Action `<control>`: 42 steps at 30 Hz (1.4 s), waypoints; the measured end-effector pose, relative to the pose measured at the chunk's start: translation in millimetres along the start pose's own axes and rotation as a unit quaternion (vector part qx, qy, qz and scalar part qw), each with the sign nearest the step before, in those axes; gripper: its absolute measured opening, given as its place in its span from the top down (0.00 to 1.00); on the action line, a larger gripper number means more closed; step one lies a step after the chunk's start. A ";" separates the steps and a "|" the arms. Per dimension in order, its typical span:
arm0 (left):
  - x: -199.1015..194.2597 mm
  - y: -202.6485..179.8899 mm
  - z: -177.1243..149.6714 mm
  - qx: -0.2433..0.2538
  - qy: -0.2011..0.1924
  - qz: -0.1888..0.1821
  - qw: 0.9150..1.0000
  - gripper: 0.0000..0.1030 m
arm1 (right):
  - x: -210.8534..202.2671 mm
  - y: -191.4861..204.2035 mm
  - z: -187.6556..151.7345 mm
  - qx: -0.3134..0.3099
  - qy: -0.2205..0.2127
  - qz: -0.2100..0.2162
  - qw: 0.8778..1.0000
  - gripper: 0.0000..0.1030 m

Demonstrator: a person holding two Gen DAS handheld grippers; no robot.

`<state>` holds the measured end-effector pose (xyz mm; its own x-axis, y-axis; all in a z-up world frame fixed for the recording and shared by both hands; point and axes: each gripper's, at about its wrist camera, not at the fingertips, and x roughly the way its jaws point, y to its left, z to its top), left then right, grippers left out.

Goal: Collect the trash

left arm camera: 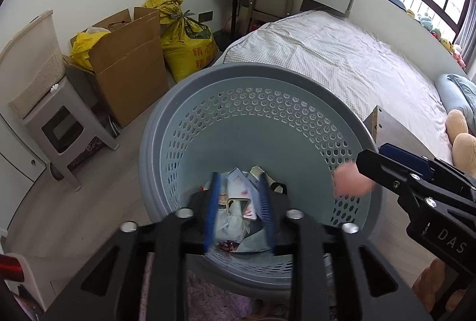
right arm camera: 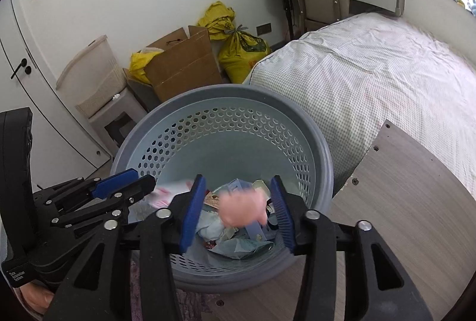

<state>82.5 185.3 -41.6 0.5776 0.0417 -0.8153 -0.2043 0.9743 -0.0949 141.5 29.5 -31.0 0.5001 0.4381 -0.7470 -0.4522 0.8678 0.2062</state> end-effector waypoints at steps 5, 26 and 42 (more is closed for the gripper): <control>-6.1 2.5 0.6 -0.003 -0.009 0.010 1.000 0.54 | -5.3 -2.2 -1.4 0.004 -0.010 -0.006 1.000 0.43; -20.8 -0.8 0.7 0.000 -0.027 0.037 0.999 0.33 | -16.4 -7.9 -4.1 0.013 -0.023 -0.016 1.000 0.33; -27.1 2.5 1.5 -0.002 -0.030 0.053 0.998 0.27 | -25.9 -7.5 -6.4 0.014 -0.035 -0.022 0.999 0.30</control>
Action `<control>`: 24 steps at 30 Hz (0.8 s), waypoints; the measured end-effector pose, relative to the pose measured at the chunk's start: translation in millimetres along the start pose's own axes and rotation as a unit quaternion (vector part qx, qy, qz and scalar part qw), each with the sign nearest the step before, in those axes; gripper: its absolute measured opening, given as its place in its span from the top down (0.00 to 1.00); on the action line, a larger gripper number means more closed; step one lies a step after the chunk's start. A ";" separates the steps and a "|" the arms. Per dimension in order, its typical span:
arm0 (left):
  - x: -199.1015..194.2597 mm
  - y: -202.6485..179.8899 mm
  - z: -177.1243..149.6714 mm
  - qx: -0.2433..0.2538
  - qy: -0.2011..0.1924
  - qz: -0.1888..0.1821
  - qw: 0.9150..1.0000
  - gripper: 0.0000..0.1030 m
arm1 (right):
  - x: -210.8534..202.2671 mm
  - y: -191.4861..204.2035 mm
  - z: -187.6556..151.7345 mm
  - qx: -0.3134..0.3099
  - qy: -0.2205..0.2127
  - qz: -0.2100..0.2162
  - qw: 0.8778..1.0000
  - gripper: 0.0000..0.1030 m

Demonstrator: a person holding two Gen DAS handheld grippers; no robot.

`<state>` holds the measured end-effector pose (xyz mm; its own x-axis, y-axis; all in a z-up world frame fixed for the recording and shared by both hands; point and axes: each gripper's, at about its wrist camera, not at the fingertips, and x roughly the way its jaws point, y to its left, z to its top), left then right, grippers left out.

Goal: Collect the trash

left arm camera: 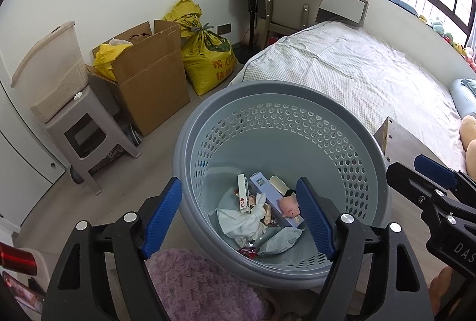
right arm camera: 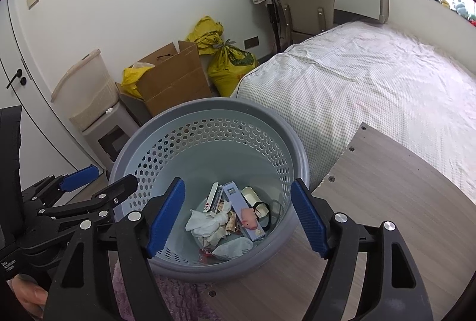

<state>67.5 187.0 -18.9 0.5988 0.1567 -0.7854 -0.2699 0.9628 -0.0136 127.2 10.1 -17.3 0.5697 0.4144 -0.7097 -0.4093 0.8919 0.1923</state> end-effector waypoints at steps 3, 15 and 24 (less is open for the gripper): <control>-2.5 1.0 -0.8 0.000 -0.004 0.003 1.000 0.27 | -0.4 -0.8 -0.8 0.000 -0.001 0.000 1.000 0.30; -5.2 -0.3 -0.5 0.003 -0.005 0.003 1.000 0.27 | -3.5 -3.1 -1.7 0.006 -0.004 -0.002 1.000 0.30; -3.5 -4.1 -1.4 0.007 -0.004 -0.001 1.000 0.27 | -4.2 -1.9 -2.1 0.004 -0.002 -0.006 1.000 0.30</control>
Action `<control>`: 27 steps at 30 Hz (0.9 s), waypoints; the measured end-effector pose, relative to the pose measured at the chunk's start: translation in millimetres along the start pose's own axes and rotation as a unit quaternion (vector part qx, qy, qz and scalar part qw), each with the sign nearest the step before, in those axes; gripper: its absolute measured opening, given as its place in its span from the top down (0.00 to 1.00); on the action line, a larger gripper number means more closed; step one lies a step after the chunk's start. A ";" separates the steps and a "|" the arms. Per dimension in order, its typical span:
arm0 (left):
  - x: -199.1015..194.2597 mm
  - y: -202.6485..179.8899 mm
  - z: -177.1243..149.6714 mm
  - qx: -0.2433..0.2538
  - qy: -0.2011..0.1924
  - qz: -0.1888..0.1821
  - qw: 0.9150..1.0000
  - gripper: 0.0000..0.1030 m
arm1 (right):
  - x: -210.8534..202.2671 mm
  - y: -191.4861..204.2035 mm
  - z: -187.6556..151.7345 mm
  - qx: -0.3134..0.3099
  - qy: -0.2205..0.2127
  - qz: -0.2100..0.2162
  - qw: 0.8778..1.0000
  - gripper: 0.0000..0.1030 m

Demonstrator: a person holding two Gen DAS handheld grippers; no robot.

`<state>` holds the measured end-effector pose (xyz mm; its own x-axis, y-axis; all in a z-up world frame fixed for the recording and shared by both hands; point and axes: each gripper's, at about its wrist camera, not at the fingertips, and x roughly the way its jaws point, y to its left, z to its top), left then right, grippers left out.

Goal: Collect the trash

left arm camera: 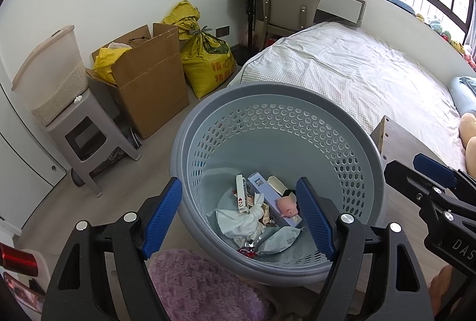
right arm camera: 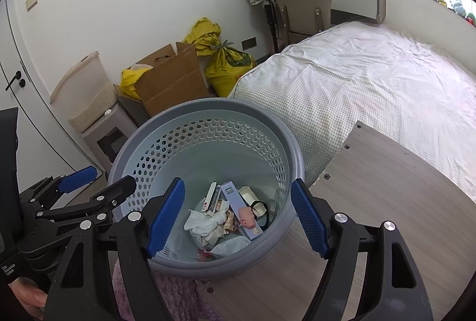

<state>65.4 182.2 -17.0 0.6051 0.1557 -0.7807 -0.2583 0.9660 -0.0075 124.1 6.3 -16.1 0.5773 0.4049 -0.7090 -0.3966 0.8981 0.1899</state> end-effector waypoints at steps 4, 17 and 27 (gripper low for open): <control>0.8 -1.2 0.7 0.001 0.001 -0.001 1.000 0.27 | 0.2 0.2 -0.2 0.000 0.000 0.000 1.000 0.30; -1.0 -5.7 2.1 0.009 -0.009 0.012 1.000 0.20 | 0.7 0.8 0.0 -0.001 0.001 0.000 1.000 0.30; 2.1 -1.9 2.4 0.004 -0.002 0.021 1.000 0.20 | 0.7 0.8 0.0 -0.001 0.001 0.000 1.000 0.30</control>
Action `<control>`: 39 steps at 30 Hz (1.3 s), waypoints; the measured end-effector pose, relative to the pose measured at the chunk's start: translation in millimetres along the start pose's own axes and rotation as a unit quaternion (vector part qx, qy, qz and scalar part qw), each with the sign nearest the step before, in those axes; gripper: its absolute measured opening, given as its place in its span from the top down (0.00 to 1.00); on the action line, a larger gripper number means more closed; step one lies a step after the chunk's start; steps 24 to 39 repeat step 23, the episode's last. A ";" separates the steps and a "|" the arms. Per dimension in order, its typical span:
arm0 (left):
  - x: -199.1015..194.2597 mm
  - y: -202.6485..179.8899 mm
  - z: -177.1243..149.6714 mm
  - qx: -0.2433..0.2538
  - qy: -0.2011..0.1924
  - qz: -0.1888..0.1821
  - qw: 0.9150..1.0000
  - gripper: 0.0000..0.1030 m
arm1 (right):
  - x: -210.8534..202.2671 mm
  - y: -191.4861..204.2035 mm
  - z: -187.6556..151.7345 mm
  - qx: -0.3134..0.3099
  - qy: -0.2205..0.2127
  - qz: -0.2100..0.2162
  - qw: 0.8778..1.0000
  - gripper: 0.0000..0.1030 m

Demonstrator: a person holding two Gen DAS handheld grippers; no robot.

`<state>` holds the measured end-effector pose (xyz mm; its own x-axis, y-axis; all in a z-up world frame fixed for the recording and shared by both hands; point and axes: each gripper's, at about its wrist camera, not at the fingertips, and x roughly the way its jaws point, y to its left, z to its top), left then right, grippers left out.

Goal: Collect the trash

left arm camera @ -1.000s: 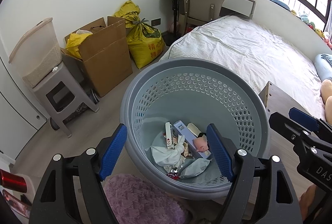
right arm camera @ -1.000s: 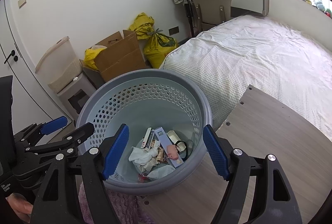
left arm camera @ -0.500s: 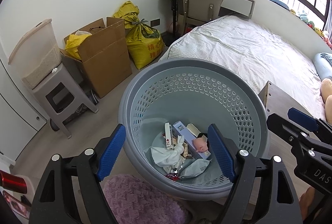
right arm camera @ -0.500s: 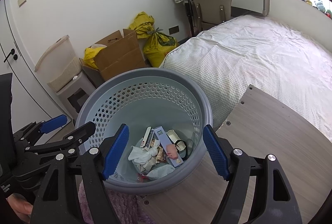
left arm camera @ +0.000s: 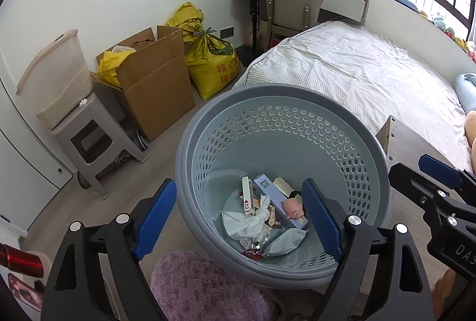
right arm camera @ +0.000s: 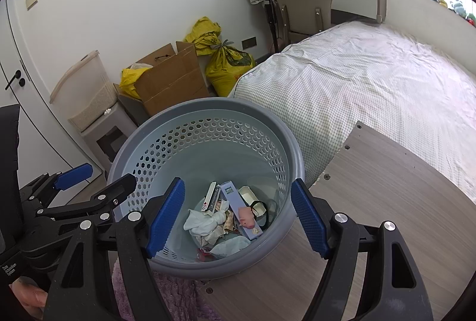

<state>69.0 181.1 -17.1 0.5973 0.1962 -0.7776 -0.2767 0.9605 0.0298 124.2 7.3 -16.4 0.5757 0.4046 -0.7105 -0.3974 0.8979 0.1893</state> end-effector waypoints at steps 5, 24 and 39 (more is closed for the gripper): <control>1.2 1.3 1.0 -0.002 0.000 0.001 1.000 0.20 | 0.1 0.2 0.1 0.000 0.000 0.000 1.000 0.30; -0.6 -0.8 -1.3 -0.004 -0.003 0.008 1.000 0.20 | 2.7 0.5 -0.6 0.000 0.004 0.006 1.000 0.30; -0.6 -0.8 -1.3 -0.004 -0.003 0.008 1.000 0.20 | 2.7 0.5 -0.6 0.000 0.004 0.006 1.000 0.30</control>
